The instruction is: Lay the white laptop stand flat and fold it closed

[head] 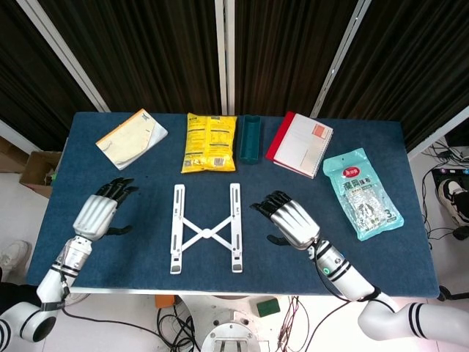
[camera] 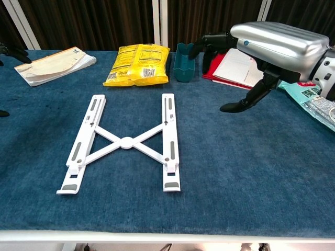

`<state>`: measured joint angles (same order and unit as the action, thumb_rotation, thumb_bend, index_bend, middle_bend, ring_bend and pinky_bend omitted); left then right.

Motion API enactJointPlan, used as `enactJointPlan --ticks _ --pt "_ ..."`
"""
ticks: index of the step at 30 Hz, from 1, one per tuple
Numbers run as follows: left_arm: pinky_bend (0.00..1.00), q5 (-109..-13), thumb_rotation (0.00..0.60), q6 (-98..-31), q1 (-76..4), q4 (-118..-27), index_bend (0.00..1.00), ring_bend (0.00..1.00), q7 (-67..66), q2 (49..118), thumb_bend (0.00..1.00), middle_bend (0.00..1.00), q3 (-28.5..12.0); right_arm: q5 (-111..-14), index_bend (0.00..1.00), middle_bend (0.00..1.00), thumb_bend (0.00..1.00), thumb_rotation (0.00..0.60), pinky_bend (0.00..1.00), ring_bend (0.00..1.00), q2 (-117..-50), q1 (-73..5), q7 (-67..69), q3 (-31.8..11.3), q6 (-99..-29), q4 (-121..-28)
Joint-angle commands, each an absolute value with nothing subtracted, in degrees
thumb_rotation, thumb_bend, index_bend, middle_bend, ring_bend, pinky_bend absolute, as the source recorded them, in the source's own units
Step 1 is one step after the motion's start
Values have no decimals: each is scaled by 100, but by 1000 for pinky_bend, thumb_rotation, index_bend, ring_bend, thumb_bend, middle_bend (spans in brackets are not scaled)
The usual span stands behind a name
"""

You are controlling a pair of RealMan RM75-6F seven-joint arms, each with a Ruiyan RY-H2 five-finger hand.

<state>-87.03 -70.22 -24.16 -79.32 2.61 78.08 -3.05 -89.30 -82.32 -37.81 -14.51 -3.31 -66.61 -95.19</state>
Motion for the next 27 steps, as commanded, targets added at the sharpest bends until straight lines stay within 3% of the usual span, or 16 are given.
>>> enactJointPlan --ticks 1,7,27 --pt "178 -8472 600 -6666 -2705 -7658 140 42 -289 8073 35 42 -490 -9187 509 625 0 600 489 481 -8482 -3763 -1661 -219 -6784 -9121" --pt "166 -8092 600 -6138 -3049 -7368 87 19 -648 8408 26 9 -692 -9417 642 733 0 600 634 607 -8964 -3846 -1837 -202 -6733 -8571" --pt "163 -7707 600 -5414 -3566 -6322 57 6 -465 9264 10 5 -753 -9398 720 784 0 600 749 716 -10022 -4082 -2097 -384 -6476 -7380"
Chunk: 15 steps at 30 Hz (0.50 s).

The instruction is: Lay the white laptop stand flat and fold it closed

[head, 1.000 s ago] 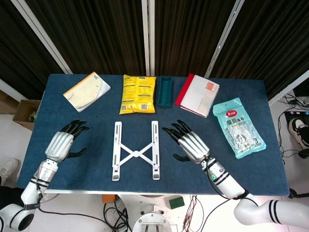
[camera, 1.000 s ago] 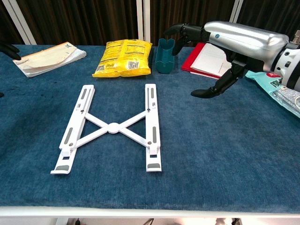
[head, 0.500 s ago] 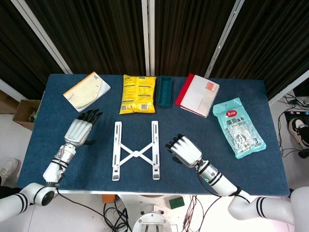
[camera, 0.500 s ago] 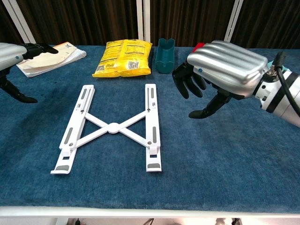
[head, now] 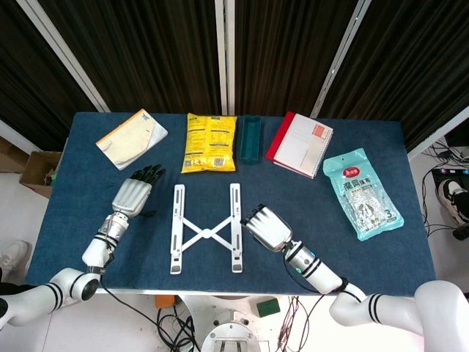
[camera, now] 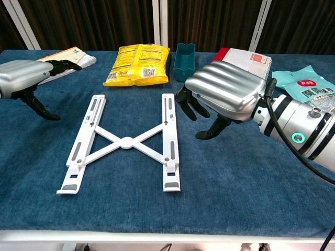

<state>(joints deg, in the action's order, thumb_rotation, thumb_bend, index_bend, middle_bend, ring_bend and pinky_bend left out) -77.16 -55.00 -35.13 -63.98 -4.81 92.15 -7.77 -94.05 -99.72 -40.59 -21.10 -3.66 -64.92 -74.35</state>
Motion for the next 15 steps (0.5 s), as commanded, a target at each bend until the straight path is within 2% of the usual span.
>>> enactJointPlan --ticks 1,7,15 --pt "165 -7710 600 -5405 -3583 -6277 60 9 -478 9288 6 14 -748 -9399 722 784 0 600 749 716 -10039 -4088 -2089 -385 -6471 -7357" --pt "276 -7707 600 -5563 -3629 -5868 184 126 -535 9582 0 182 -787 -9384 725 784 0 600 749 717 -10087 -4099 -2041 -382 -6457 -7228" --pt "318 -7882 600 -5714 -3679 -5508 196 168 -238 9805 0 234 -735 -9341 726 783 0 600 749 716 -10181 -4089 -1998 -368 -6441 -7031"
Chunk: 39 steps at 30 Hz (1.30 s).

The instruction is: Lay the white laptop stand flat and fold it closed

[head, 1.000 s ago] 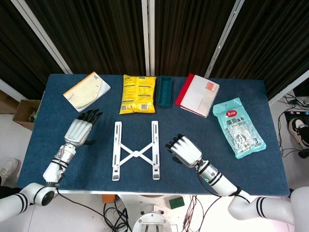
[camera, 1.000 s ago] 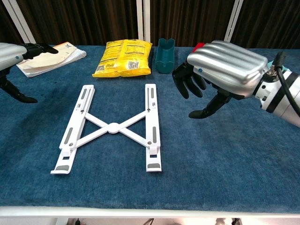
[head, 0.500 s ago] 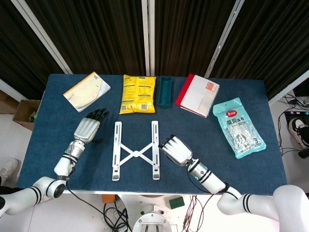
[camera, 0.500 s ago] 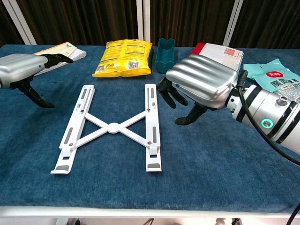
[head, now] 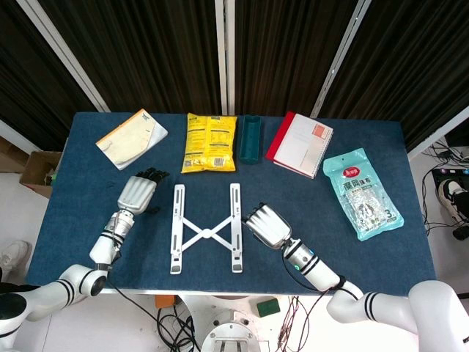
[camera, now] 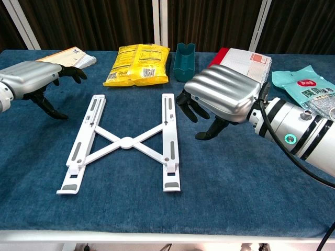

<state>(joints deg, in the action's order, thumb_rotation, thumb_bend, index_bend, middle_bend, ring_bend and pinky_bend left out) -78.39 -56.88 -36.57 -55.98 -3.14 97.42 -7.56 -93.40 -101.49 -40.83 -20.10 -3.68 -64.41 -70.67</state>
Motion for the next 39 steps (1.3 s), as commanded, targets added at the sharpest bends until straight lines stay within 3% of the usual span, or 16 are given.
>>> enactJointPlan --ticks 1,39 --pt "318 -7891 600 -5717 -3686 -5474 196 168 -183 9829 0 235 -734 -9338 726 782 0 600 749 716 -10208 -4095 -1988 -368 -6433 -7005" --pt "306 -8000 600 -5703 -3776 -5078 196 168 589 10160 0 218 -668 -9747 740 781 0 600 749 717 -11562 -4284 -1270 -236 -6914 -5151"
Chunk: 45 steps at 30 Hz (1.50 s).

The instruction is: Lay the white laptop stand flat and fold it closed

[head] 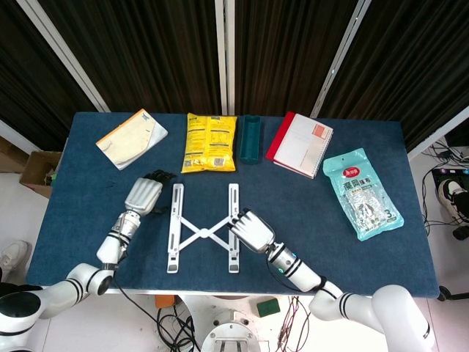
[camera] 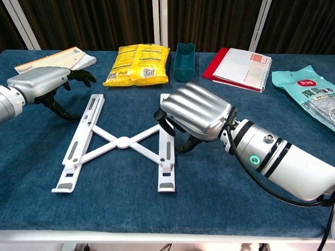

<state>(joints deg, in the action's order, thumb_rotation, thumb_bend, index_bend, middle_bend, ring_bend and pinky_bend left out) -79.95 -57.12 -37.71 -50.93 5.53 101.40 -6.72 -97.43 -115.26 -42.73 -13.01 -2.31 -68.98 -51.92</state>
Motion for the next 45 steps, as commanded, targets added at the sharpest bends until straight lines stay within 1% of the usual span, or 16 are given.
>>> enactJointPlan --ticks 1,15,31,45 --pt "306 -8003 600 -5696 -3780 -5071 196 168 608 10170 0 218 -665 -9748 741 781 0 600 749 717 -11582 -4290 -1255 -239 -6919 -5128" --pt "306 -8110 600 -5719 -3839 -5005 196 168 758 10356 0 217 -616 -9783 742 781 0 600 749 717 -11798 -4374 -1114 -264 -7024 -4874" --pt "306 -8188 600 -5733 -3912 -5155 196 168 872 10515 0 216 -600 -9759 742 781 0 600 749 717 -12052 -4457 -1030 -334 -7108 -4661" --pt "306 -8261 600 -5748 -3971 -5329 196 168 836 10634 0 215 -564 -9794 742 780 0 600 749 716 -12102 -4504 -901 -290 -7134 -4719"
